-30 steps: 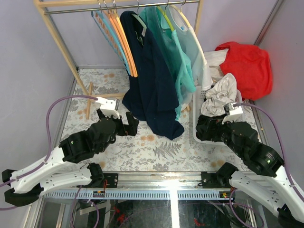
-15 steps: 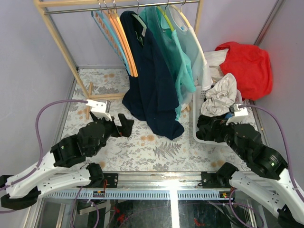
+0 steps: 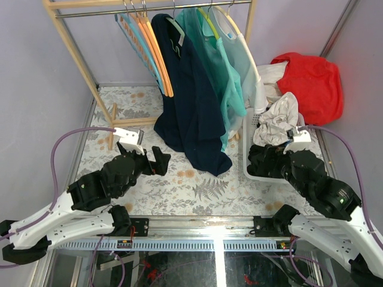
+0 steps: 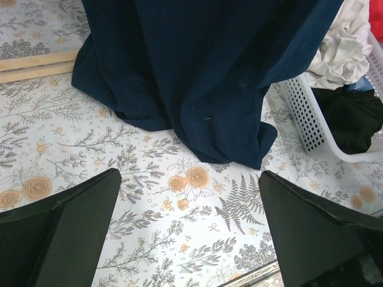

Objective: Place the t-shirt on the hanger
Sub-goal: Reset both arms

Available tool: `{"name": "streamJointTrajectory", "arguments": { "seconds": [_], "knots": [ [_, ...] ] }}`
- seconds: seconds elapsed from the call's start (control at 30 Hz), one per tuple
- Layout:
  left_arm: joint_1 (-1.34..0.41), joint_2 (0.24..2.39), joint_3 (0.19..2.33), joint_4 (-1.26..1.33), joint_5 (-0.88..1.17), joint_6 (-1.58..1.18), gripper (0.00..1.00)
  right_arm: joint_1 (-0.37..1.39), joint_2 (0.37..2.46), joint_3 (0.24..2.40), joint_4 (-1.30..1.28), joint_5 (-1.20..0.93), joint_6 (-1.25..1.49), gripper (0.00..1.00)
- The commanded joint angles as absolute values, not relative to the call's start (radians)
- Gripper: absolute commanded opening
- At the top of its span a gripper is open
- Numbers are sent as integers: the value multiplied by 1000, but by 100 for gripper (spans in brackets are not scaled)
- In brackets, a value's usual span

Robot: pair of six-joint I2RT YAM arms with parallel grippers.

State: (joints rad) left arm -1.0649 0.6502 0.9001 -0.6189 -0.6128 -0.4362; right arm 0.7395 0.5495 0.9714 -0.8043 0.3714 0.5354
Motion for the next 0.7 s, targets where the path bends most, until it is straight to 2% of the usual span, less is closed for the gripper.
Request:
{"name": "streamJointTrajectory", "arguments": {
  "seconds": [0.0, 0.3, 0.4, 0.67],
  "knots": [
    [-1059, 638, 894, -538, -642, -440, 100, 736, 594, 1029, -790, 337, 564, 99],
    [-1059, 672, 947, -580, -639, -491, 100, 736, 704, 1110, -987, 427, 640, 98],
    [-1059, 671, 950, -610, -667, -495, 100, 736, 653, 1065, -954, 436, 634, 94],
    [-1060, 691, 992, -690, -713, -501, 100, 736, 546, 1017, -940, 467, 605, 95]
  ]
}}
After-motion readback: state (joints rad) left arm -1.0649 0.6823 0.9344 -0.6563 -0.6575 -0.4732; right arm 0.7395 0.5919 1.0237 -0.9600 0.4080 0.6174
